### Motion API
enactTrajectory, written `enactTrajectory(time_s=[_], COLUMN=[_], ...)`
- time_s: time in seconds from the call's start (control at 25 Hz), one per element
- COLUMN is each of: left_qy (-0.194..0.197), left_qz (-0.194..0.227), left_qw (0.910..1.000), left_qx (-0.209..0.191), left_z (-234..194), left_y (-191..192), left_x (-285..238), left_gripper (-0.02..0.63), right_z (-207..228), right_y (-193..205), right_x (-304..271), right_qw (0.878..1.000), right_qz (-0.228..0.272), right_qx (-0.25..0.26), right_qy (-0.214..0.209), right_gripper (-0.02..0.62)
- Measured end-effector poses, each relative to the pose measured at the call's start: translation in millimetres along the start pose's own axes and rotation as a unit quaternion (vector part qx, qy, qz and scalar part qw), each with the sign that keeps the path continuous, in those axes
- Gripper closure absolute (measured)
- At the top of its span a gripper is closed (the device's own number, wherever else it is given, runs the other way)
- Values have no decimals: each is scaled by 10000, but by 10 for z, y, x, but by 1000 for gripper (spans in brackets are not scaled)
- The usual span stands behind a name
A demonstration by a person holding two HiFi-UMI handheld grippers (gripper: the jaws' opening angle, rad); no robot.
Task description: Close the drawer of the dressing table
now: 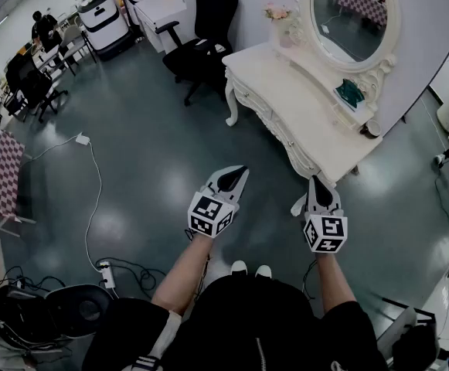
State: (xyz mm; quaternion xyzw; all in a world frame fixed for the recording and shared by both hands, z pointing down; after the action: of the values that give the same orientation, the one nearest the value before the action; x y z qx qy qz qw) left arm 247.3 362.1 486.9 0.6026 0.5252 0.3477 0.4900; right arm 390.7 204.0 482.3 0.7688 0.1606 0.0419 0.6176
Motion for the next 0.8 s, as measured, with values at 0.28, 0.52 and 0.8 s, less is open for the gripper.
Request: enactTrajectory(time_s=[0.28, 0.52, 0.8], left_qy=[33, 76, 89], left_qz=[12, -22, -81], left_qw=[10000, 10000, 9999], left_qx=[12, -18, -40], left_z=[-42, -209, -409], left_y=[37, 63, 68], left_x=[59, 79, 54], left_gripper=[601, 601, 601], right_z=[-74, -176, -279], right_y=[38, 50, 111], right_x=[-11, -116, -276], right_qw=[9999, 9998, 9995], right_qz=[31, 46, -31], right_qx=[-67, -138, -308], right_qy=[72, 116, 110], right_gripper=[595, 594, 594])
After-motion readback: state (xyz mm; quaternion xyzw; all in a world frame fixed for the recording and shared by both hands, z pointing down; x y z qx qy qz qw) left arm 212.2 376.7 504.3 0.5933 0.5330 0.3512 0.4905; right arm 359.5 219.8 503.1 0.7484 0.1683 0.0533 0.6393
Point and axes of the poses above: the fingertips, and each gripper's own axes: x backward along the fingers, z to its right, y out of its underside, the point moved 3 cm from there along x, backward along the fingers, and after that the axes turned 14 degrees about x, right-handed, at the moved point
